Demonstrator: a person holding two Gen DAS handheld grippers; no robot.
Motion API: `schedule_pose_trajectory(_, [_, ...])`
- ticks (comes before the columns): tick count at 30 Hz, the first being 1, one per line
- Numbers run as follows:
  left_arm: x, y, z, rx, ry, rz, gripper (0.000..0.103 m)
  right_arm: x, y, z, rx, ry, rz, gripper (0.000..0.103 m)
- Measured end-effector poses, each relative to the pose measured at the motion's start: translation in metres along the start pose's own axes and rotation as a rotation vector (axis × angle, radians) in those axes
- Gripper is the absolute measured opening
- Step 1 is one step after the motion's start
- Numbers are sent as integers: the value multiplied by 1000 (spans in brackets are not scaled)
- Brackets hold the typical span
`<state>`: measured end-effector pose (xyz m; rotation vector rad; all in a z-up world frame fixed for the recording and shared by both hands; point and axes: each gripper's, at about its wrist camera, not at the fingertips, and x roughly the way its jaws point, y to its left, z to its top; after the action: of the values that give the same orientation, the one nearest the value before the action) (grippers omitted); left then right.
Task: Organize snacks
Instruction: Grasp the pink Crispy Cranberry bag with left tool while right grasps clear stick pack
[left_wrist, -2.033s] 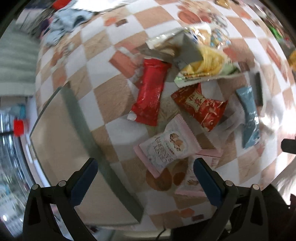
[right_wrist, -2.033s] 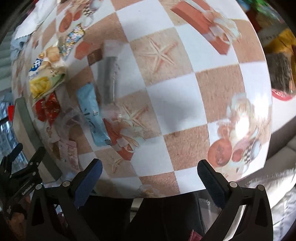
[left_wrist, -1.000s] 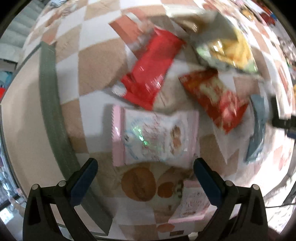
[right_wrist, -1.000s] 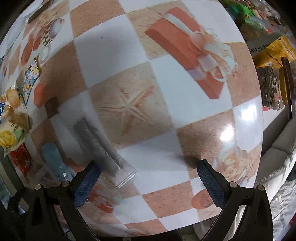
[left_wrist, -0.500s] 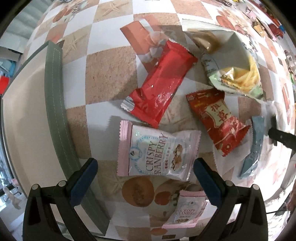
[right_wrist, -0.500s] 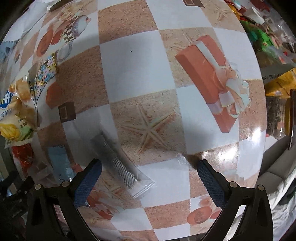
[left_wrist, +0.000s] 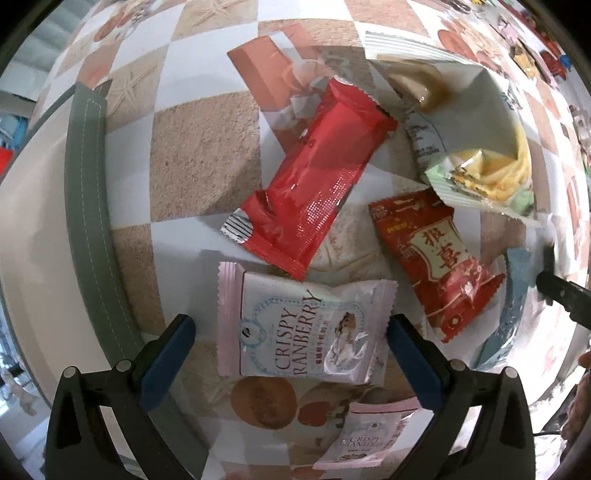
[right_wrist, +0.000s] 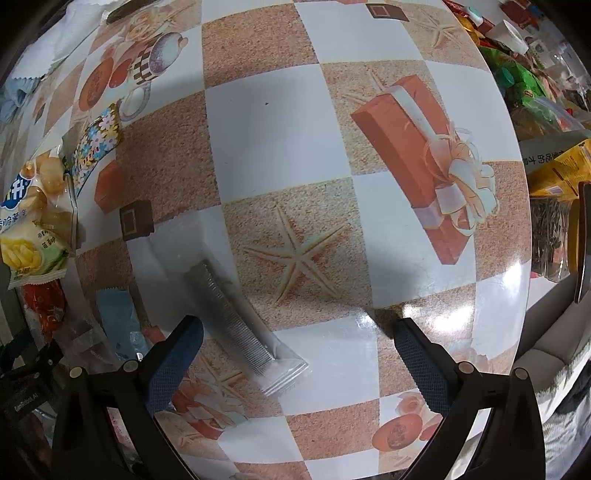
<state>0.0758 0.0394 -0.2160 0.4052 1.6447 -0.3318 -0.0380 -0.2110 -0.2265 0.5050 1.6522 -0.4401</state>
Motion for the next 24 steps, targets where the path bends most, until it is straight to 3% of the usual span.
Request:
schedule_pose_trajectory(5, [-3,6,-5,-19,25,-2,103,-3,8,-5,-23,-1,-6,103])
schedule_pose_trajectory(10, [7,0,-3,-17,46,4,103,-3,35,-10,-157,-1,-27,103])
schedule_pose_trajectory(13, [8,-8,-1,1,33,5,94,-2,36,-9,-102,35,-17,103])
schedule_pose_trajectory(16, [0,-14,-3,28,13,11,81,-5,39,-12,-92,38,-16,95])
schedule_pose_trajectory(19, [-4,-17,-5,31,-7,11,69,-15,43,-15,-106,16,-17,69])
schedule_pose_trajectory(21, [-8,-17,-6,27,-20,4,65,-24,47,-15,-109,-10,-13,27])
schedule_pose_trajectory(22, [-10,-17,-6,29,-25,0,63,-25,48,-15,-105,-10,-4,19])
schedule_pose_trajectory(24, [-17,-16,-10,44,-38,5,59,-26,47,-16,-74,0,40,17])
